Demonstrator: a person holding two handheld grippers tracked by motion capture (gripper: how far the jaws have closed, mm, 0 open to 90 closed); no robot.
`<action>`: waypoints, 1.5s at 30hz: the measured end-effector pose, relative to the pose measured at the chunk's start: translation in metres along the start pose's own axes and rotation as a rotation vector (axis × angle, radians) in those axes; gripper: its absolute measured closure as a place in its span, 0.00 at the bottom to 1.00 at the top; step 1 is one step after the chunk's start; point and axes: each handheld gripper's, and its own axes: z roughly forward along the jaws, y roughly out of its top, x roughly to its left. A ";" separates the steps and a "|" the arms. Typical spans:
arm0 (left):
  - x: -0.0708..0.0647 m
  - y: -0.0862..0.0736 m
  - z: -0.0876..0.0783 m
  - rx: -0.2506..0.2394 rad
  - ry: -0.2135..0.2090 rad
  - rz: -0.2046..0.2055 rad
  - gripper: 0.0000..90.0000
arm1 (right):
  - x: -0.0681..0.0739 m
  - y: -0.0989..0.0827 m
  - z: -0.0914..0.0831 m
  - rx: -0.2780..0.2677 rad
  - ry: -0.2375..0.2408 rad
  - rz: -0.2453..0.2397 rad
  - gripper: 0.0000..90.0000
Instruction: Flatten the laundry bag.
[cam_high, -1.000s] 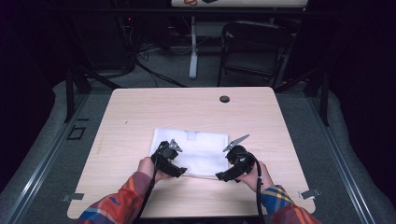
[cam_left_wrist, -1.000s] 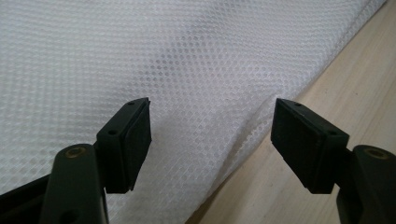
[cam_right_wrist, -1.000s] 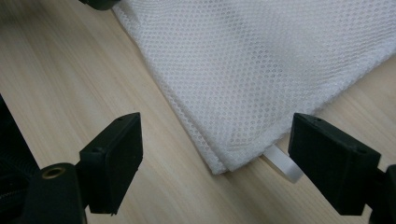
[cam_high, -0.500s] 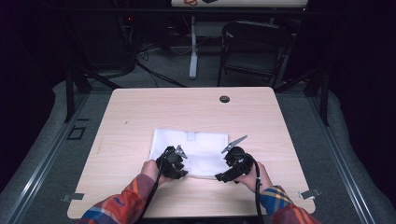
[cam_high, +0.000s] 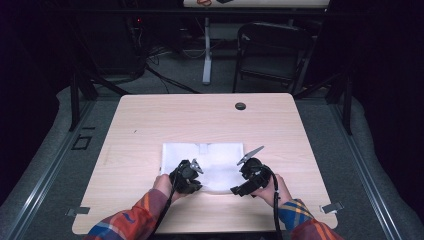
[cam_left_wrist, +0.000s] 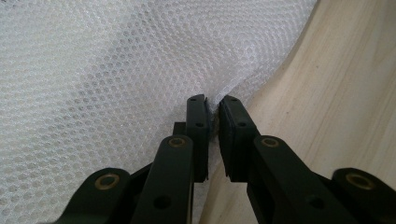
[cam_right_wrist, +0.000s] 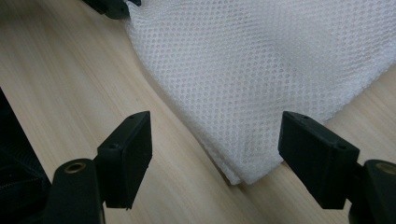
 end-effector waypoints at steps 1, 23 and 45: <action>0.001 0.000 -0.001 -0.003 0.000 -0.004 0.90 | 0.000 0.000 0.000 -0.004 0.004 0.010 0.29; -0.001 0.001 -0.007 -0.023 -0.001 0.011 0.98 | 0.000 0.000 0.000 -0.007 -0.002 0.007 0.29; 0.004 0.001 -0.018 -0.093 0.028 -0.034 0.99 | 0.031 0.005 -0.006 -0.076 -0.042 -0.125 0.85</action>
